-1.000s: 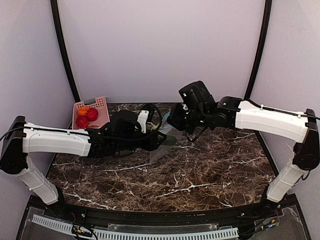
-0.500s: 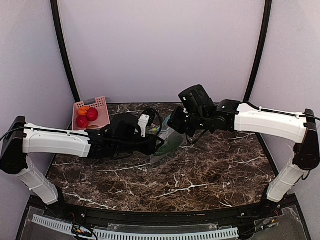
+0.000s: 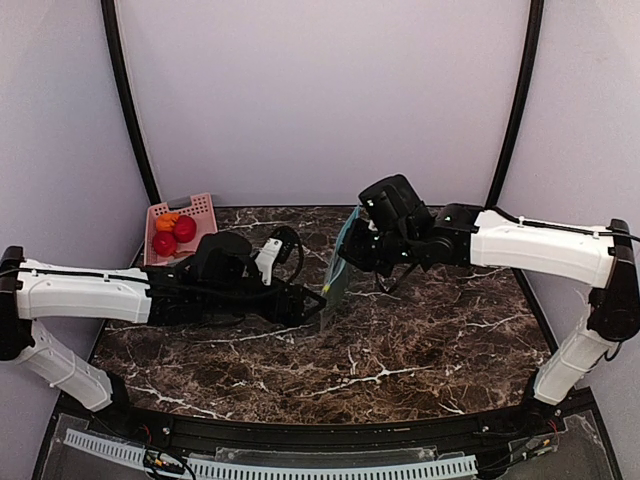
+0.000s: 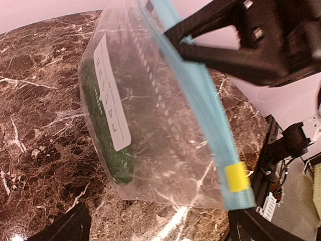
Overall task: Place the food in the zip-top bag and seal the zipper
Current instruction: Adjust the zipper food storage bag at the center of the board.
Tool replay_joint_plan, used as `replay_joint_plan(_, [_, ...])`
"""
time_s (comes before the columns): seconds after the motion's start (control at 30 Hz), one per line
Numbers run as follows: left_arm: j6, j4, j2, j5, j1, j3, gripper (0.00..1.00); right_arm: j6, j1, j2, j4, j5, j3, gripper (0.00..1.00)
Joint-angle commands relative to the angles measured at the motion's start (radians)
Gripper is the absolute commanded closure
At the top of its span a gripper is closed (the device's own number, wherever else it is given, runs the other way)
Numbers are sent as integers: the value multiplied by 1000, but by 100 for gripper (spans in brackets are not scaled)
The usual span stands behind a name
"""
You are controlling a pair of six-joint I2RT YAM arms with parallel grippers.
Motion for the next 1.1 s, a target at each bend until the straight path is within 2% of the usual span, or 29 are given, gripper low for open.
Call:
replay_joint_plan(0.0, [-13,-105,-109,71,-3,23,2,-121,-6,-2,-16,4,-12,100])
replay_joint_plan(0.1, [-59,-233,-135,70,22,65,1,-208,-6,30,-102,-4,27,100])
replay_joint_plan(0.17, [-93,-265,-136,138,55,89,1,-269,-4,59,-152,-14,57,100])
replay_joint_plan(0.4, [-222,-198,-51,271,127,137,2,-380,-1,81,-121,-121,13,100])
replay_joint_plan(0.6, [-328,-66,52,330,160,130,17,-384,1,92,4,-225,-26,100])
replay_joint_plan(0.73, [-355,-14,102,355,163,144,19,-391,2,113,24,-263,-18,100])
replay_joint_plan(0.9, [-344,-35,142,318,168,152,21,-405,3,117,26,-274,-10,100])
replay_joint_plan(1.07, [-341,-39,176,286,180,156,37,-410,7,121,27,-284,-8,100])
